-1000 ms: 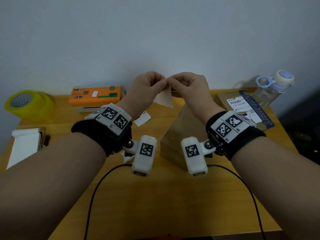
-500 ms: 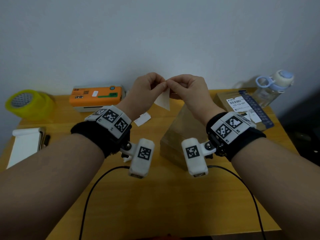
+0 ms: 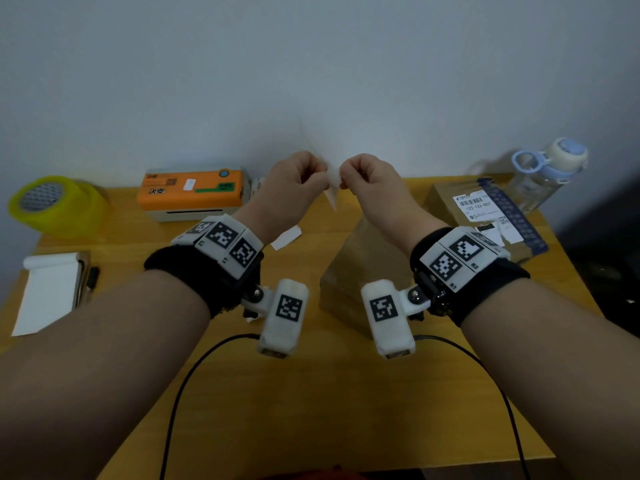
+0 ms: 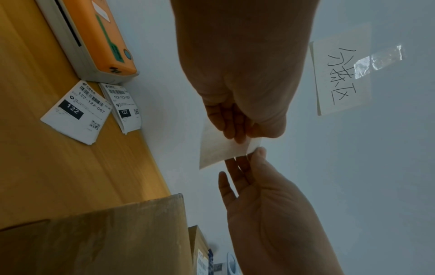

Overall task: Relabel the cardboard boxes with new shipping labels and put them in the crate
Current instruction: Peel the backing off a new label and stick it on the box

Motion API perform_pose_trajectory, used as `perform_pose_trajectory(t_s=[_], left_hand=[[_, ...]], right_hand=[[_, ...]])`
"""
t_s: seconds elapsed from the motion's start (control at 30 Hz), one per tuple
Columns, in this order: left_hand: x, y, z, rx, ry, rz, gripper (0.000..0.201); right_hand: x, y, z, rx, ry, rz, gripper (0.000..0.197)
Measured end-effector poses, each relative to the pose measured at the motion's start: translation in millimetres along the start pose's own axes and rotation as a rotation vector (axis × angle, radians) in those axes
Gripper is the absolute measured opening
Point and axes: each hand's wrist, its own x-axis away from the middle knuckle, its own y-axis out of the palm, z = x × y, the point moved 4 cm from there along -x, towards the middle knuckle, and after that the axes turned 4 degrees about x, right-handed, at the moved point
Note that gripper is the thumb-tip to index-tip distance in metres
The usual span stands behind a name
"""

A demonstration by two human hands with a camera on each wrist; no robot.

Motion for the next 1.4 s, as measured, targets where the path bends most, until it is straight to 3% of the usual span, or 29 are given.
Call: perform_pose_trajectory(t_s=[0.13,0.3,0.37,0.5,0.6,0.9,1.1,1.17,1.33,1.4], left_hand=[[1.5,-1.3,-3.9,0.014,-0.021,-0.004,0.008],[2.1,-9.3,-8.8,0.153,-0.055,0.086,0.015],[2.5,-7.4,-10.7,0.181,-0.074,0.049,0.013],[3.3,4.8,-13.7,0.076,-0.139,-0.073,0.038],[2.9,12.5,-17.7,0.04,-0.192,-0.121,0.046],[-0.8,16.5,-15.3,0.226,-0.193,-0.078,0.018],[-1.8,15.5,-13.6,0.356,-0.208,-0.077,0.016],[-2.9,14.5,-12.9,0.345,-0.193,-0.067,0.017],[-2.2,13.6,-12.0,0.295,-0.136,-0.06,0.024],[-2.0,12.9,-12.2,0.283,-0.124,-0.059,0.022]], right_hand=[[-2.5,-0.6,4.4,-0.018,0.05,0.004,0.016],[-4.8,-4.7,10.0,-0.187,0.102,0.044,0.017],[-5.2,-6.4,11.7,-0.201,0.089,0.039,0.015],[-3.6,-4.1,11.0,-0.165,0.051,0.006,0.012],[-1.7,-0.7,7.9,-0.153,0.032,0.015,0.011],[-2.1,-0.5,8.7,-0.219,0.043,0.011,0.015],[1.7,1.6,16.0,-0.472,0.154,-0.058,0.03],[3.9,2.7,17.8,-0.46,0.159,-0.079,0.038],[9.0,2.9,14.4,-0.273,0.044,-0.064,0.01],[8.1,0.6,14.7,-0.267,0.03,-0.045,0.008]])
